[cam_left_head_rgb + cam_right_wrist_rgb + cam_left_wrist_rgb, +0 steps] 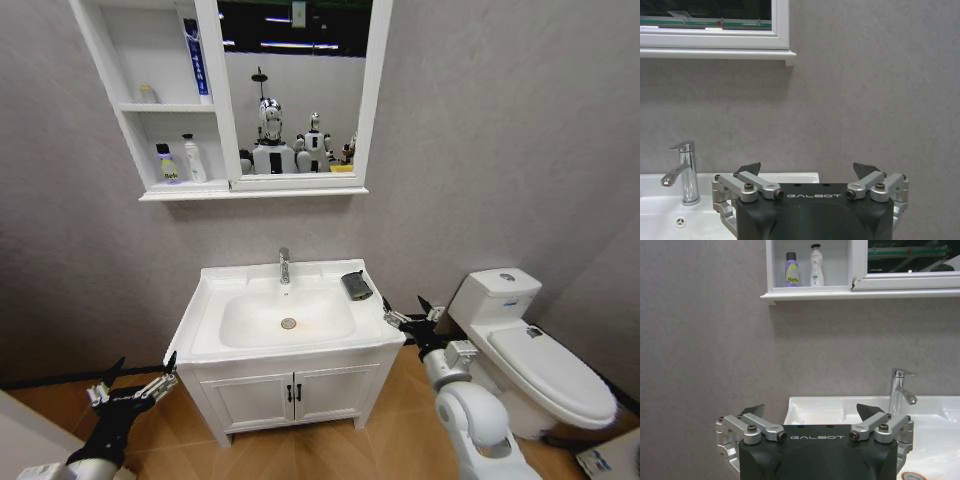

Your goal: Move facial cleanser and shampoo from washbasin to cabinet, then wipe washbasin with towel.

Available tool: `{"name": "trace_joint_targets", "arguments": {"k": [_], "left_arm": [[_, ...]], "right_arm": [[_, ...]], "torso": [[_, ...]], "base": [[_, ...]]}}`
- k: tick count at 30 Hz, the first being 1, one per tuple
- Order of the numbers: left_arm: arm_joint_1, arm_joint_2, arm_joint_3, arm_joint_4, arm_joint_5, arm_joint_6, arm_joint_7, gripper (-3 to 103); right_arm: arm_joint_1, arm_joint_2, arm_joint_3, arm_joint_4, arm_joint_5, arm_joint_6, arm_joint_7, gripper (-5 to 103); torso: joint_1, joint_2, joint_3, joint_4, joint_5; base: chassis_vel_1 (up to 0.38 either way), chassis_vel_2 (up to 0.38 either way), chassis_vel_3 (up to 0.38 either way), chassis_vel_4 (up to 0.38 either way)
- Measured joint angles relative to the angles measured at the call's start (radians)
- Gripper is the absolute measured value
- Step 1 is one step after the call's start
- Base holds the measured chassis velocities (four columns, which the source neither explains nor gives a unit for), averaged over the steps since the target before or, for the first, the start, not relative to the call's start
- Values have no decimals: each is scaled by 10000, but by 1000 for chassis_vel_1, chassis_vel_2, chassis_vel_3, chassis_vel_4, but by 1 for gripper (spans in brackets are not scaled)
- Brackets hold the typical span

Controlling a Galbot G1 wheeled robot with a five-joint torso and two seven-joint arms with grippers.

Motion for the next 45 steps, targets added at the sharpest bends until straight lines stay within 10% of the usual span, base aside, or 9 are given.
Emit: {"name": "trace_joint_targets", "arguments": {"k": [45], "left_arm": [[-7,14,-2,14,-15,9,-7,100]], "right_arm": [[238,-116,-359,-353,467,-357,478,100]], "torso": [[6,-2,2,-2,1]], "base": [[-80,75,75,-77]]}}
